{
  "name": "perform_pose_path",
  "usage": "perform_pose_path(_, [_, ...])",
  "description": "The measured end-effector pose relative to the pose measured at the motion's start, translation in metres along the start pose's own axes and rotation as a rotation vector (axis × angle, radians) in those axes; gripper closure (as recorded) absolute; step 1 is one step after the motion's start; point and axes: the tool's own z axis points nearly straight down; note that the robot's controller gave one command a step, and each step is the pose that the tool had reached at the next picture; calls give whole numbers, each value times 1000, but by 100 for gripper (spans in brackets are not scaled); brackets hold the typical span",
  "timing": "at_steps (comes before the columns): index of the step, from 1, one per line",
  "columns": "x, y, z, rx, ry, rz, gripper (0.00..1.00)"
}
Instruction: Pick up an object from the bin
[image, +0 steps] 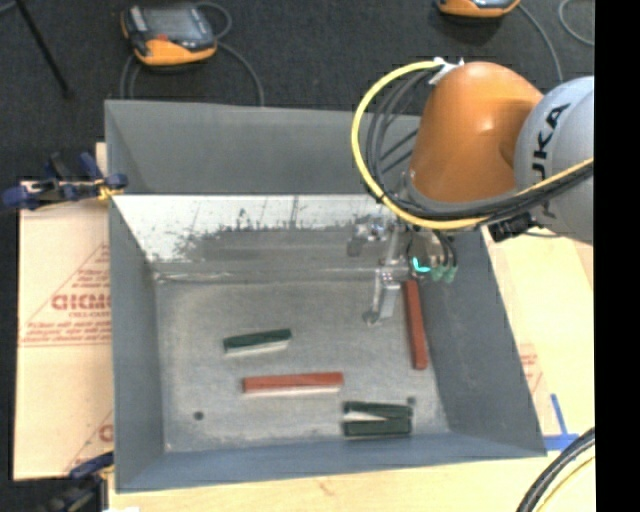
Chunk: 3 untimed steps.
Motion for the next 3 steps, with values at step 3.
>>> perform_pose_path(3, [16, 31, 133, 2, 2, -305, 0])
